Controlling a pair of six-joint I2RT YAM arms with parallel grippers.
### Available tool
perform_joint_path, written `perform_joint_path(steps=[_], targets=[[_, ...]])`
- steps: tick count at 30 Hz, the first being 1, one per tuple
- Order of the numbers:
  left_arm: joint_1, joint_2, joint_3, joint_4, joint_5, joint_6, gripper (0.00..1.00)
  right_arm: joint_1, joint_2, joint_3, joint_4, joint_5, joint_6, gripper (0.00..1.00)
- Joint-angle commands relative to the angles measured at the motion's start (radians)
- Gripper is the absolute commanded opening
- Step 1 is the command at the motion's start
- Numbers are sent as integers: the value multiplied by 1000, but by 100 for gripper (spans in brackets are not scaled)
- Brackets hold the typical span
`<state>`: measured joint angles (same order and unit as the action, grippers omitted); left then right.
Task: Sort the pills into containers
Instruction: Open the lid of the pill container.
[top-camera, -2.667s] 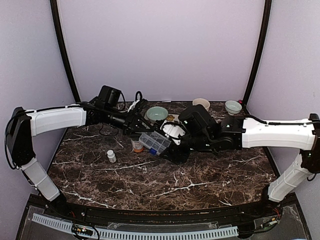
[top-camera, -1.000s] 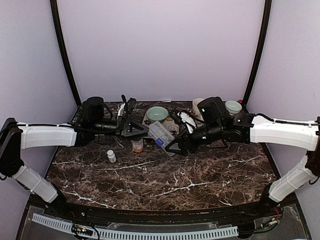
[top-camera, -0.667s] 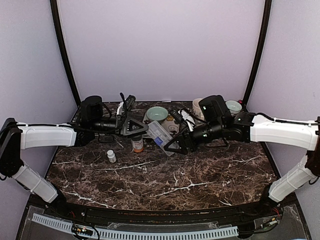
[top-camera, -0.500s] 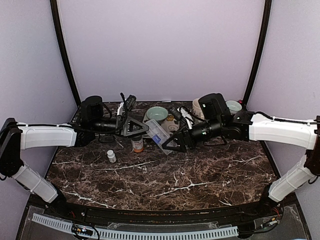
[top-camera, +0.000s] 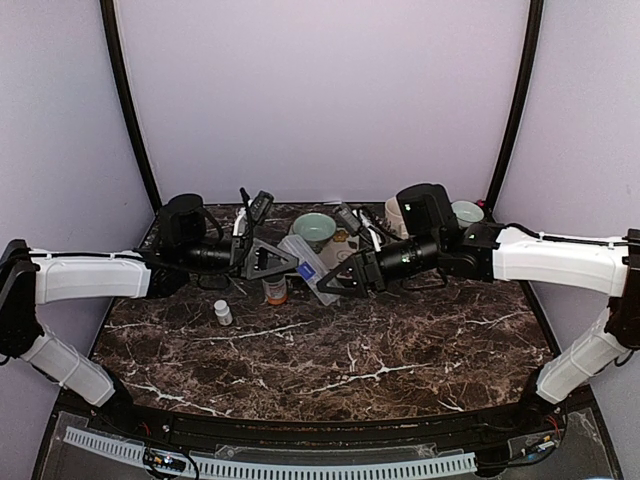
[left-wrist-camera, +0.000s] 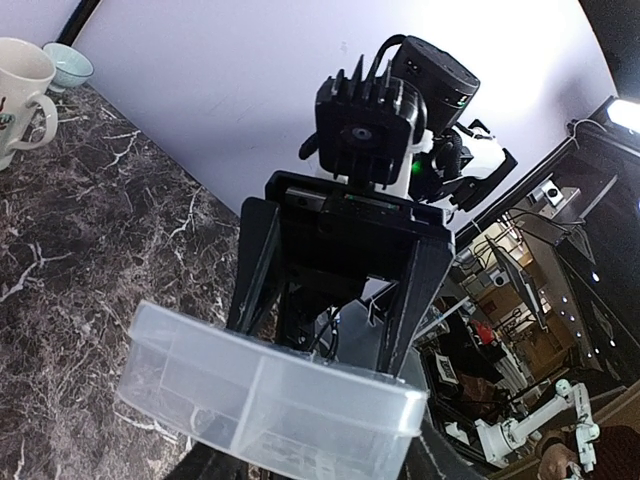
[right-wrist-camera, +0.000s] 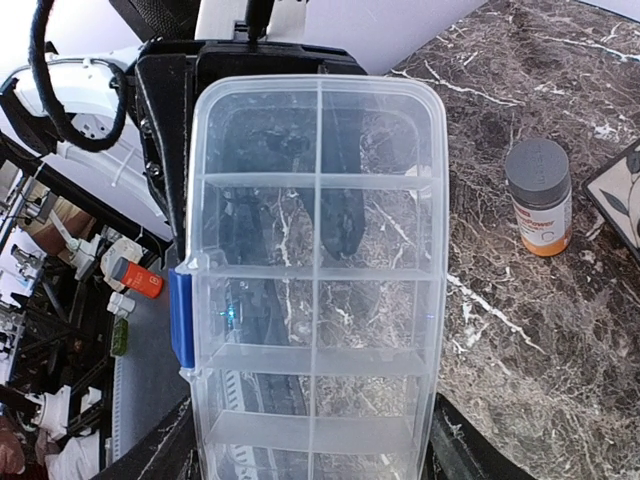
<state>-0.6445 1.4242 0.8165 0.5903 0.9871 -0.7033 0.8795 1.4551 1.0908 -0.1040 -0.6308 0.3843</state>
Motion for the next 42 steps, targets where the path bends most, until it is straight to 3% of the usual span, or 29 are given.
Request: perform_joint_path(steps=[1, 15, 24, 42], targets=[[-1, -37, -28, 56, 19, 19, 50, -16, -35, -21, 148, -86, 69, 27], [-1, -26, -30, 136, 44, -10, 46, -16, -62, -52, 229, -144, 150, 28], [-1, -34, -15, 148, 36, -29, 57, -5, -54, -44, 199, -115, 133, 29], [0, -60, -1, 150, -34, -12, 62, 25, -2, -30, 210, -98, 145, 30]])
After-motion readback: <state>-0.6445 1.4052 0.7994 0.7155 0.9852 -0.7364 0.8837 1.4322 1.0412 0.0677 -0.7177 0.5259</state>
